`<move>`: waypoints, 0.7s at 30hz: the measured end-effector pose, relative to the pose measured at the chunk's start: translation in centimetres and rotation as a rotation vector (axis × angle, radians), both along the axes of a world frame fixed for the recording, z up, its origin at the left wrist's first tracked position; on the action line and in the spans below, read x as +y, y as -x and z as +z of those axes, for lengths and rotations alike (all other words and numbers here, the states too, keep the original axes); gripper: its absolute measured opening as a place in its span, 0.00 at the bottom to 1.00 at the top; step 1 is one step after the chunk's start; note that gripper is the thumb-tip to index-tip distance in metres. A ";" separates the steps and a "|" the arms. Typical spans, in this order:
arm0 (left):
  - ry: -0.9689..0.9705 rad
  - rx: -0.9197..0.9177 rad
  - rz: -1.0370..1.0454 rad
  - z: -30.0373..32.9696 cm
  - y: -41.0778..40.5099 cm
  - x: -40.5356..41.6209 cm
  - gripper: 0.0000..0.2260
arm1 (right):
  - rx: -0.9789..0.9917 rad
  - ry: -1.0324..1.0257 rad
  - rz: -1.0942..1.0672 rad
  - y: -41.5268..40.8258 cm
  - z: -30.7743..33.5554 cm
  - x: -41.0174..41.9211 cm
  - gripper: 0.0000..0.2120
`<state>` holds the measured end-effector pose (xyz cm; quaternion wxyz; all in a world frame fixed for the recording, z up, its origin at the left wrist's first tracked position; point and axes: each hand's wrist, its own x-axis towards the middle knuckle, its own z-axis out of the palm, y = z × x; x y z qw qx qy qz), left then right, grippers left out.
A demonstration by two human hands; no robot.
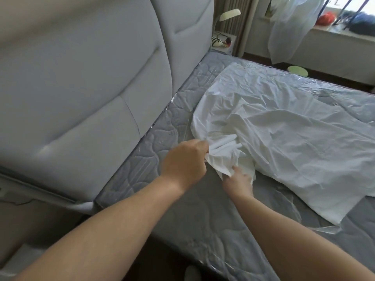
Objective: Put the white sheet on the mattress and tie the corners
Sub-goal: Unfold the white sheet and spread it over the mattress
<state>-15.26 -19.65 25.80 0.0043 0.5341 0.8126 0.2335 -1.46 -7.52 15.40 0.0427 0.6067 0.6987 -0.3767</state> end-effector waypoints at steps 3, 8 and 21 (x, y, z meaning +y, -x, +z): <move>-0.065 0.206 -0.084 -1.6 2.7 -2.3 0.07 | -0.090 -0.046 0.012 -1.0 -0.8 0.2 0.18; 0.112 0.426 -0.169 -4.5 6.5 -5.6 0.07 | 0.036 -0.219 -0.023 -2.9 -1.1 0.9 0.09; 0.247 0.223 0.344 -4.1 5.8 -5.3 0.08 | 0.372 0.262 0.314 2.9 1.4 -9.9 0.13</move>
